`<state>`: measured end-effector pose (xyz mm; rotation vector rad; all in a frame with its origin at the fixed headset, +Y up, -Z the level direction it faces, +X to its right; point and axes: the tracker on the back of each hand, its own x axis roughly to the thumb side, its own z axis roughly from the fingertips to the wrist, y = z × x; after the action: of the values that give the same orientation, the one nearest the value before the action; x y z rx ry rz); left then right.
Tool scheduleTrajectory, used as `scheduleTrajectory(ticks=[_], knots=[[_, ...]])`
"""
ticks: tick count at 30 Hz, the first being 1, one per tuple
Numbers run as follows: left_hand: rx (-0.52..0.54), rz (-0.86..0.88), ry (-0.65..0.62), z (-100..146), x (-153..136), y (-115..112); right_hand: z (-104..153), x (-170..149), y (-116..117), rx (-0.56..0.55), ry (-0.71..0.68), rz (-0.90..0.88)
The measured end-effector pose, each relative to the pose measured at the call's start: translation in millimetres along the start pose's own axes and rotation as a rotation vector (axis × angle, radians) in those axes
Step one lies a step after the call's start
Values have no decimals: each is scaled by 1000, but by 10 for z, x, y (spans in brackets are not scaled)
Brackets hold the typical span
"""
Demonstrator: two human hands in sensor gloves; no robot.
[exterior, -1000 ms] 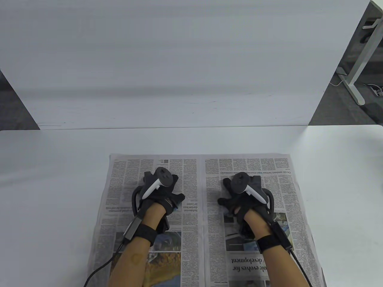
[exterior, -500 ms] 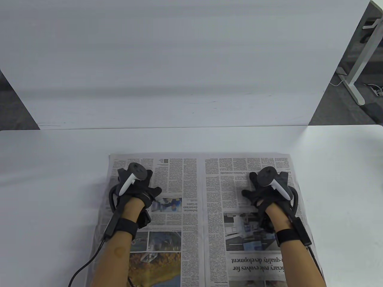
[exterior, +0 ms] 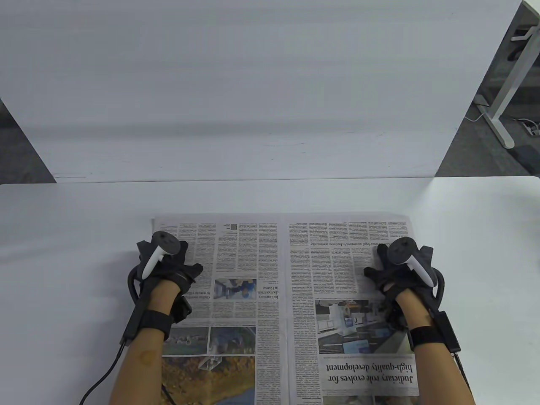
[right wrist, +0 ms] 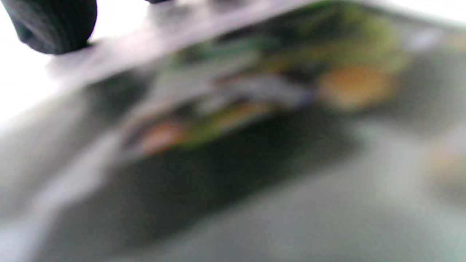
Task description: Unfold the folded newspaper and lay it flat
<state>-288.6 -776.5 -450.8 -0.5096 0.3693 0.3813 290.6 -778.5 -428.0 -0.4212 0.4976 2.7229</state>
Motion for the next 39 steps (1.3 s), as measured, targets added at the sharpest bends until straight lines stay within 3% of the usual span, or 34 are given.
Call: scheduleTrajectory(ticks=[15, 27, 30, 34, 39], knots=[[25, 73, 81, -19, -353, 110, 12, -352, -107, -20, 49, -28], [13, 110, 67, -18, -440, 173, 7, -489, -165, 20, 43, -51], [43, 149, 37, 99, -506, 267, 94, -546, -305, 42, 7, -130], [40, 82, -88, 401, -512, 350, 453, -506, -494, -7, -99, 30], [158, -144, -239, 951, -405, 194, 986, -410, -359, -14, -257, 148]])
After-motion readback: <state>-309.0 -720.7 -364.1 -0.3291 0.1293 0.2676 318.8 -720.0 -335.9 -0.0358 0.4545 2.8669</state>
